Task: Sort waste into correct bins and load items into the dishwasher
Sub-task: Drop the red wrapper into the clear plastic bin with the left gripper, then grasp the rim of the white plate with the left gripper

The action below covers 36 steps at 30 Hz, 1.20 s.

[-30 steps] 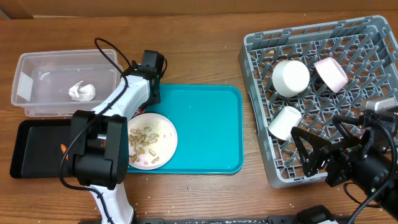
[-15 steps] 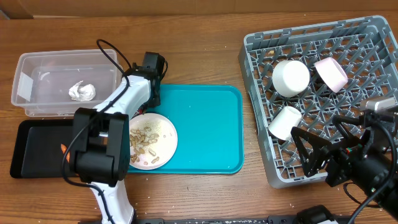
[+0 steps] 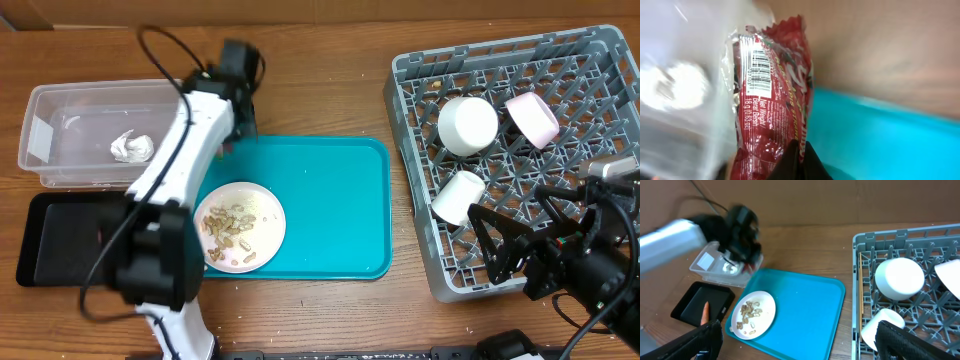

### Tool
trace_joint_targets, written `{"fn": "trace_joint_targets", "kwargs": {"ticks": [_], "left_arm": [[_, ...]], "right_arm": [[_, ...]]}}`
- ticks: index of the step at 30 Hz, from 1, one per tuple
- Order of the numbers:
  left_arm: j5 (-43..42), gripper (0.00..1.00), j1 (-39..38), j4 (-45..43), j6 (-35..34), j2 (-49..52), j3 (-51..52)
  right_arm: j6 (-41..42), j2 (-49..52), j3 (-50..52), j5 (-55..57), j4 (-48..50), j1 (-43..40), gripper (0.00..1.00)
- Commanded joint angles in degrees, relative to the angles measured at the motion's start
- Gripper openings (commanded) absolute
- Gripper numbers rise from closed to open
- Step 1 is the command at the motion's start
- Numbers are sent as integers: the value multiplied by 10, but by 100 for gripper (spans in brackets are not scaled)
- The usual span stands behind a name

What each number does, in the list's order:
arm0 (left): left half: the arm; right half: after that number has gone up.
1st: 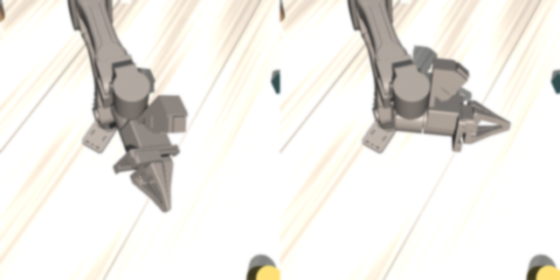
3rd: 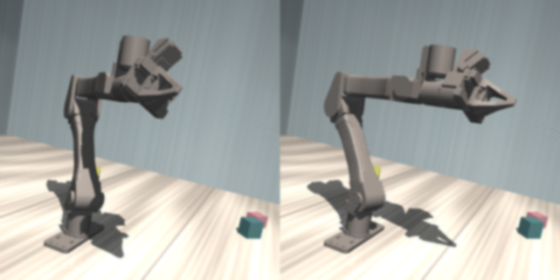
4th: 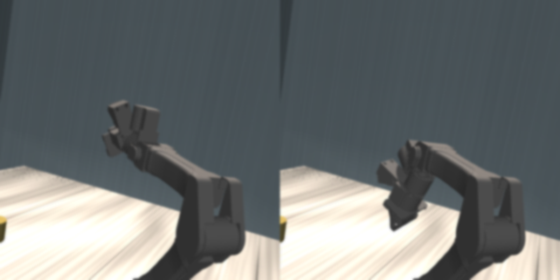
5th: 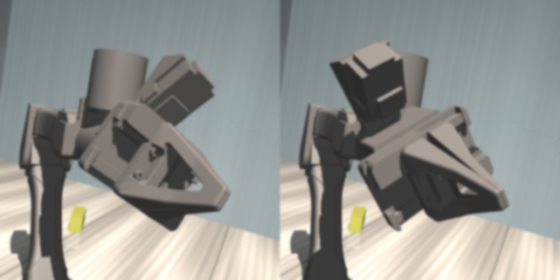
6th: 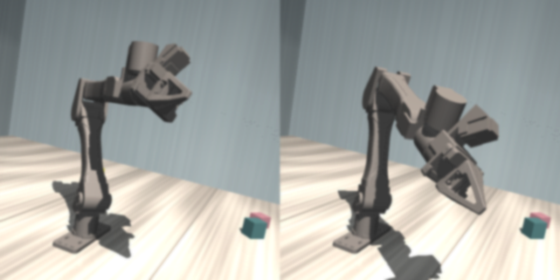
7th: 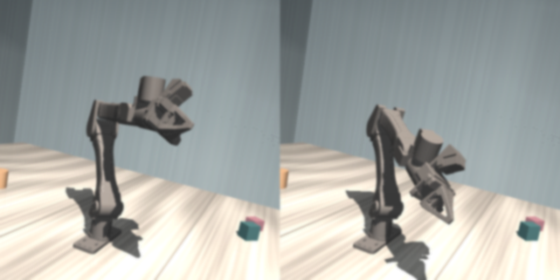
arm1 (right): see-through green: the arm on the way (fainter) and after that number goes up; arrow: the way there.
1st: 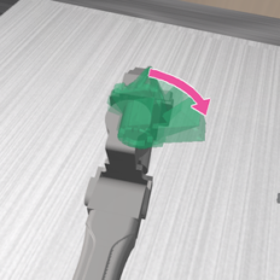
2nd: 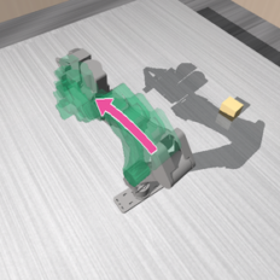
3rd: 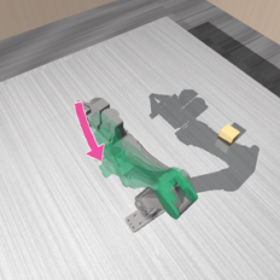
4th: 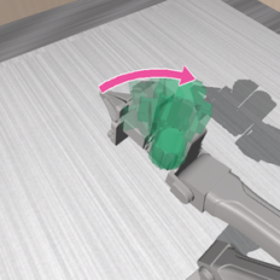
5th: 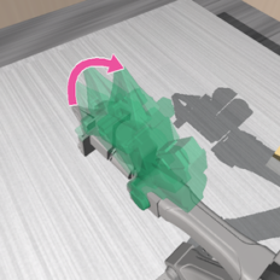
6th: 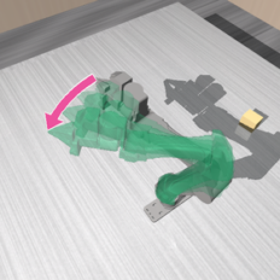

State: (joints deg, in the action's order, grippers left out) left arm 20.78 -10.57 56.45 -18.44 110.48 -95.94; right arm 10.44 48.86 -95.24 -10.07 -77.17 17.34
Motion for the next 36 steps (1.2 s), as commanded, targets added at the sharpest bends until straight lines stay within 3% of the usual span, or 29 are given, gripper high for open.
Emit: {"fn": "trace_joint_targets", "kwargs": {"ticks": [1, 4, 6, 7, 11, 17, 25, 29, 31, 36], "left_arm": [[23, 4, 31, -6, 19, -58, -27], [11, 4, 78, -11, 17, -52, -27], [-29, 21, 107, -13, 18, -41, -27], [-64, 36, 125, -11, 31, -37, -27], [-126, 48, 152, 11, 41, -49, -38], [-184, 50, 132, 97, 41, -135, -82], [-170, 46, -31, 240, 12, -182, -58], [-157, 47, -117, 207, -16, -179, 40], [-133, 48, -170, 156, -55, -178, 136], [-110, 43, -223, 62, -120, -167, 273]], "right_arm": [[-1, -1, -3, 1, 3, 3, 100], [-1, -1, -3, 1, 3, 3, 100], [-1, -1, -3, 1, 3, 3, 100], [-1, -1, -3, 1, 3, 3, 100], [-1, -1, -3, 1, 3, 3, 100], [-1, -1, -3, 1, 3, 3, 100], [-1, -1, -3, 1, 3, 3, 100], [-1, -1, -3, 1, 3, 3, 100], [-1, -1, -3, 1, 3, 3, 100], [-1, -1, -3, 1, 3, 3, 100]]}}
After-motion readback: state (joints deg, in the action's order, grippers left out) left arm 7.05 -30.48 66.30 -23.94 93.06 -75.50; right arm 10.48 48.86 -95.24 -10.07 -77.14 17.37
